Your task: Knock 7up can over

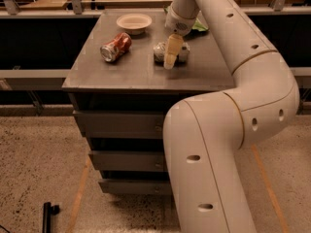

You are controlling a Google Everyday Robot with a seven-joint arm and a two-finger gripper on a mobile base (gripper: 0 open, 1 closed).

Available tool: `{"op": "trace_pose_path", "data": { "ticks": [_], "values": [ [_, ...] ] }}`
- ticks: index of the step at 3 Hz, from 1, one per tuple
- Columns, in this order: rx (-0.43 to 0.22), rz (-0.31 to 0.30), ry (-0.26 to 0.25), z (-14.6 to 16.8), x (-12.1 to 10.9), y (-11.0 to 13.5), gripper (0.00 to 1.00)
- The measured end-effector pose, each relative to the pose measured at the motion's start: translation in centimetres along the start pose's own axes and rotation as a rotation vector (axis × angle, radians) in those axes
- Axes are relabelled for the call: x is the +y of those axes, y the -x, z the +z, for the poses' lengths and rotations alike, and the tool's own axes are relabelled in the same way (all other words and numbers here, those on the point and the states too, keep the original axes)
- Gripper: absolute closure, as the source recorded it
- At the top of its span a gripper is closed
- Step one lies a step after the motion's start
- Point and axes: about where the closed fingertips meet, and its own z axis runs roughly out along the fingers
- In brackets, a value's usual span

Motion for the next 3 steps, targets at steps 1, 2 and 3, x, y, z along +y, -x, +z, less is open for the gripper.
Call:
{"op": "trace_pose_path", "data": {
  "ticks": [1,2,3],
  "values": [
    [-0.067,0.051,-0.016,-1.2,-0.2,-0.4,0.00],
    [-0.211,0.178,-0.098,-6.3,-0.8,-3.0,0.00],
    [-0.338,0.324,-0.260,-14.2,-2.0,-7.3,0.00]
  ]
}}
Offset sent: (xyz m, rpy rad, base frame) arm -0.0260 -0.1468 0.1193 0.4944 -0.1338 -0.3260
